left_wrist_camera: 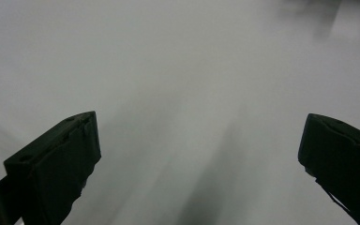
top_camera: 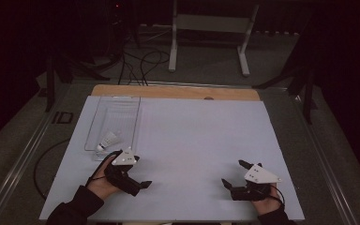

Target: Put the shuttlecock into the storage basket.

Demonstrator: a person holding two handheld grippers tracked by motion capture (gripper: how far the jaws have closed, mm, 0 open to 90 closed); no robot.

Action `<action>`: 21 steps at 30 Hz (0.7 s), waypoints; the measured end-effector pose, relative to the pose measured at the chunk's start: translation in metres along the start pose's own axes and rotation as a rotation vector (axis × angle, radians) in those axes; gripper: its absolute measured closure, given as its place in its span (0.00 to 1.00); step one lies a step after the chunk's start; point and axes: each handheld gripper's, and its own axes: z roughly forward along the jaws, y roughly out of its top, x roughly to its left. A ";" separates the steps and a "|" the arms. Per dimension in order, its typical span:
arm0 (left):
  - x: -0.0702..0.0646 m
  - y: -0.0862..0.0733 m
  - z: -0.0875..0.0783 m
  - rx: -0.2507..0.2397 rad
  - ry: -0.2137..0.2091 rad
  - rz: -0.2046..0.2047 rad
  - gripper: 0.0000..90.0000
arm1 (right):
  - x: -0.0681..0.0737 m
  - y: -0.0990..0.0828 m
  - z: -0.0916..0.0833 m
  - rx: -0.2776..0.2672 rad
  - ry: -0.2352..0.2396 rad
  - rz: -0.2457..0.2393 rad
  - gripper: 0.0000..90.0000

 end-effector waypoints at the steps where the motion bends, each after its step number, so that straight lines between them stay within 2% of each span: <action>1: 0.000 -0.002 -0.001 -0.003 0.005 -0.003 0.00 | 0.000 0.000 0.000 0.000 0.000 0.000 0.10; 6: 0.002 -0.010 -0.005 -0.015 0.012 -0.026 0.00 | 0.000 0.000 0.000 -0.001 0.002 0.002 0.10; 12: 0.002 -0.016 -0.006 -0.012 0.029 -0.032 0.00 | 0.000 0.000 0.000 0.000 0.002 0.003 0.10; 15: 0.003 -0.019 -0.006 0.001 0.021 -0.069 0.00 | 0.000 0.000 0.000 0.000 0.001 0.001 0.10; 18: 0.003 -0.023 -0.007 -0.013 0.040 -0.087 0.00 | 0.000 0.000 0.000 0.000 0.003 0.002 0.10; 21: 0.001 -0.025 -0.007 -0.016 0.062 -0.081 0.00 | 0.000 0.000 0.000 0.001 0.003 0.005 0.10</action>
